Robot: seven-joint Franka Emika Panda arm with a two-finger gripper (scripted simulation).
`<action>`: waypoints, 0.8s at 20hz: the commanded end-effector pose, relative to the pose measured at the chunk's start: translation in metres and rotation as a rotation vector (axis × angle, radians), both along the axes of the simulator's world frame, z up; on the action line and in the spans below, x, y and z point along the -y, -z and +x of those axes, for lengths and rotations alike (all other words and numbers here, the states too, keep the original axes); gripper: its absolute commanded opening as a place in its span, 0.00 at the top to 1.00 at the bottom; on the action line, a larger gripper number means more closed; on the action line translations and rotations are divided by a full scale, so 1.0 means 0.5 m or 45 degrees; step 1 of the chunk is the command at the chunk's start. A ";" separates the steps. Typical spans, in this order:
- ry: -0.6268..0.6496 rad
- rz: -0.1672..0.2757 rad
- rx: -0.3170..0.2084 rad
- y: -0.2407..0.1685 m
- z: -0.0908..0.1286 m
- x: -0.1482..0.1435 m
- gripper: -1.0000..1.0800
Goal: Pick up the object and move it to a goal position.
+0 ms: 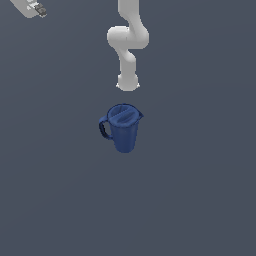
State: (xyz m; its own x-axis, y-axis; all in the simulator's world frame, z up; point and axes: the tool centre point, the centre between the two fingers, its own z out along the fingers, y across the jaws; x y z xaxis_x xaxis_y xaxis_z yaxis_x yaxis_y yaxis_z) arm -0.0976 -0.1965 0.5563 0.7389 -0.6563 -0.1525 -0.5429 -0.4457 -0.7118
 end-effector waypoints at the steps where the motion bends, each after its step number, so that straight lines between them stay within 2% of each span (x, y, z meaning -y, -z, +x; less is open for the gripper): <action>1: 0.015 0.086 -0.051 0.037 0.012 0.019 0.38; 8: 0.044 0.305 -0.237 0.173 0.055 0.050 0.38; 16: 0.057 0.517 -0.516 0.374 0.104 0.036 0.38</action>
